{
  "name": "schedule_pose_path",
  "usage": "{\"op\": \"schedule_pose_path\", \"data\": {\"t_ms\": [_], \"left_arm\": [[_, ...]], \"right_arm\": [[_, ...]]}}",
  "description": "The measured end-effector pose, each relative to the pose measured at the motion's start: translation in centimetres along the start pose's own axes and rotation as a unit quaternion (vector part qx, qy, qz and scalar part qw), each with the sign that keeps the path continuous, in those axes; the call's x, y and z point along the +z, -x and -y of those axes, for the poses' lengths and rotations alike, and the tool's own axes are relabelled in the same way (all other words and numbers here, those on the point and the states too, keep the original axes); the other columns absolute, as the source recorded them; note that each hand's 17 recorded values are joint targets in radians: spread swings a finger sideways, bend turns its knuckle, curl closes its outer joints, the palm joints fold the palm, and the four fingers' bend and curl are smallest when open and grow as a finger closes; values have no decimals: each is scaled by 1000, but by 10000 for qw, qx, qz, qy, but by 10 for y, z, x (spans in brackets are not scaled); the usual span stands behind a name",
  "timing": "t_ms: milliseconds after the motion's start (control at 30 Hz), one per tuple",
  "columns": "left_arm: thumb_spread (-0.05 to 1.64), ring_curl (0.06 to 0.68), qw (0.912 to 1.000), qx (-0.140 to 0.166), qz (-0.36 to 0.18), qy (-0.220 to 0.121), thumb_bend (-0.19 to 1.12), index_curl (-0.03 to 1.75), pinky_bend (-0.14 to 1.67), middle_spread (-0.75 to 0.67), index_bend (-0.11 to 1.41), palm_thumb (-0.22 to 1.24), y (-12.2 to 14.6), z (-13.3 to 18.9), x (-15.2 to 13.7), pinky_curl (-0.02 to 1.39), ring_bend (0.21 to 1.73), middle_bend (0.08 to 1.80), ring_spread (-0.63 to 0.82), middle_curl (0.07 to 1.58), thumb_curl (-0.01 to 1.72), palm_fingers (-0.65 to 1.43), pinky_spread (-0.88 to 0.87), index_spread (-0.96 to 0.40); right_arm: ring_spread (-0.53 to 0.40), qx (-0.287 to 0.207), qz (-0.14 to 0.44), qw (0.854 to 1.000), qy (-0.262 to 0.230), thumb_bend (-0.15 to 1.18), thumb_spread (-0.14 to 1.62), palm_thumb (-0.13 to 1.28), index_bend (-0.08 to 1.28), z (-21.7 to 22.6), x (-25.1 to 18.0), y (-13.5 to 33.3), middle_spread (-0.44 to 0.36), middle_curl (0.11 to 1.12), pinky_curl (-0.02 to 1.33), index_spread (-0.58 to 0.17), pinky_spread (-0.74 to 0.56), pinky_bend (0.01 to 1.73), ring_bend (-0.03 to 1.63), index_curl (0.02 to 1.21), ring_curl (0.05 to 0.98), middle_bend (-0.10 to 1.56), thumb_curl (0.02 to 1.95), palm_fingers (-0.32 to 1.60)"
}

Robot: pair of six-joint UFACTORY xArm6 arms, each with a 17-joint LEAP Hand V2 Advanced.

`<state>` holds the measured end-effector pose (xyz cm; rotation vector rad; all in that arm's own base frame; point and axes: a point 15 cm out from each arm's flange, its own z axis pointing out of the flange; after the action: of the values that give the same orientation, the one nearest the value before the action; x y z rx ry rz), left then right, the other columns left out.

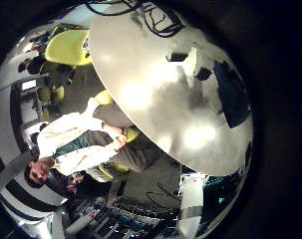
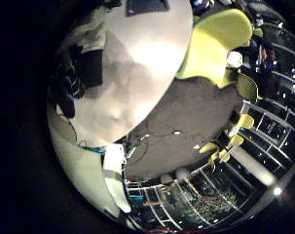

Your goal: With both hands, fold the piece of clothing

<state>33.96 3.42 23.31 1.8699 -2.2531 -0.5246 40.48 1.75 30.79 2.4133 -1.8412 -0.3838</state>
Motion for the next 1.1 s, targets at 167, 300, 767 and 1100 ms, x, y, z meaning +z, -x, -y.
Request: {"op": "schedule_pose_path", "data": {"t_ms": [167, 300, 767, 1100], "left_arm": [[1134, 258, 9995, -272, -148, -17, -19, 327, 552, 165, 164, 463, 26, -18, 5, 370, 773, 200, 94, 395, 304, 150, 149, 41], [1135, 255, 9988, -419, -239, -23, -19, 328, 557, 165, 164, 463, 33, -37, 12, 369, 771, 197, 92, 395, 304, 154, 149, 34], [1135, 250, 9968, -725, -267, -226, -19, 329, 567, 156, 166, 463, 32, -91, 9, 365, 770, 199, 92, 394, 304, 176, 151, 27], [1128, 248, 9961, -827, -301, -80, -20, 333, 566, 150, 168, 475, 7, -101, 2, 361, 776, 199, 82, 393, 306, 181, 145, 19]], "right_arm": [[-216, -681, -103, 9976, -115, 31, 1138, 1053, 1010, 18, -11, 92, -138, 772, 963, -314, -180, 1241, 1389, 829, 725, 1337, 791, 1095], [-215, -971, -197, 9950, 91, 15, 1134, 1045, 1009, 52, 8, 149, -137, 768, 980, -312, -182, 1229, 1388, 834, 728, 1338, 814, 1098], [-241, -1448, -358, 9871, 589, -50, 1172, 622, 131, 106, 71, 233, -174, 609, 863, -387, -345, 1287, 1384, 614, 651, 867, 633, 257], [84, -1950, -194, 9804, -205, -23, 1159, 539, 148, 58, -43, 207, -10, 390, 728, -435, 150, 1096, 1004, 390, 420, 407, 513, -55]]}}
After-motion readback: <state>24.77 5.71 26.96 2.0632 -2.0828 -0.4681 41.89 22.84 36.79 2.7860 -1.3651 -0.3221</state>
